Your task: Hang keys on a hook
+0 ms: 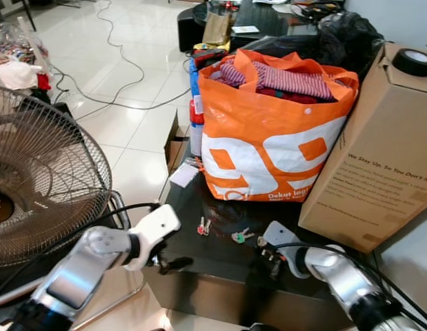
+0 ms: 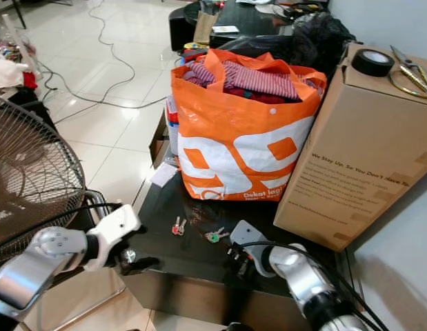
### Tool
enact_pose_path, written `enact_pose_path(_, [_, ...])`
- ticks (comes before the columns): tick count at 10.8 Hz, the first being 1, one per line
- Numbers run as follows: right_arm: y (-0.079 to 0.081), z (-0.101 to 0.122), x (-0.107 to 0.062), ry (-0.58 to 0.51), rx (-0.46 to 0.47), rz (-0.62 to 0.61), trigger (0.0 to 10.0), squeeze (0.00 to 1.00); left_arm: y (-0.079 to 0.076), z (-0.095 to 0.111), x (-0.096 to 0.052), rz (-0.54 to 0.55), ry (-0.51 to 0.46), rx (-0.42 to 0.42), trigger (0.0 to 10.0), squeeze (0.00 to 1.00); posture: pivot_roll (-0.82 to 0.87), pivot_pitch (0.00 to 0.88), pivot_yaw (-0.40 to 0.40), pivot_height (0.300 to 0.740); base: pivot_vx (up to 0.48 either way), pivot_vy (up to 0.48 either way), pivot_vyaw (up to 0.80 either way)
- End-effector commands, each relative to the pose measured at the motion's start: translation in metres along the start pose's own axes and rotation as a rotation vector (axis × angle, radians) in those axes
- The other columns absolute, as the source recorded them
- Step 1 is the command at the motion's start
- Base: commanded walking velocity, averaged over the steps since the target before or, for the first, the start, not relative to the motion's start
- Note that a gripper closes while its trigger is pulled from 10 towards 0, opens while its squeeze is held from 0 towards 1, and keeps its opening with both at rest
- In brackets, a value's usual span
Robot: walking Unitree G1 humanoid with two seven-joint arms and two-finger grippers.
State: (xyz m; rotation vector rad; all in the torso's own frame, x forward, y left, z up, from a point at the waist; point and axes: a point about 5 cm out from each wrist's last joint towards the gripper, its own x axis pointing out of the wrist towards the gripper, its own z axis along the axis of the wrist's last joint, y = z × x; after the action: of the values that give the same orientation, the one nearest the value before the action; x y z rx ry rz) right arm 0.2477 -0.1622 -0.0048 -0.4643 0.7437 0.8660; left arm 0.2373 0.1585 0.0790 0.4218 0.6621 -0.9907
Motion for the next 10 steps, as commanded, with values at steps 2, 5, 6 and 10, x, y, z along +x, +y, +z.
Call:
enact_pose_path(2, [-0.003, 0.002, -0.005, -0.017, 0.005, -0.035, 0.0, 0.00, 0.001, 0.001, 0.002, -0.006, 0.012, 0.023, 10.0, 0.00, -0.16, 0.000, 0.018, 0.740, 0.000, 0.000, 0.00])
enact_pose_path(5, [-0.004, 0.007, 0.000, -0.024, 0.029, -0.115, 10.0, 0.00, 0.001, 0.000, 0.004, -0.005, 0.016, 0.034, 10.0, 0.00, -0.15, 0.000, 0.018, 0.740, 0.000, 0.000, 0.00])
enact_pose_path(6, [-0.005, 0.006, 0.002, -0.013, 0.047, -0.132, 10.0, 1.00, 0.001, -0.001, 0.004, -0.007, 0.017, 0.037, 10.0, 0.00, -0.15, 0.000, 0.018, 0.740, 0.000, 0.000, 0.00])
enact_pose_path(10, [-0.005, -0.010, 0.007, 0.085, 0.054, -0.183, 10.0, 1.00, 0.001, -0.003, 0.004, -0.004, 0.020, 0.040, 10.0, 0.00, -0.16, 0.000, 0.018, 0.740, 0.000, 0.000, 0.00])
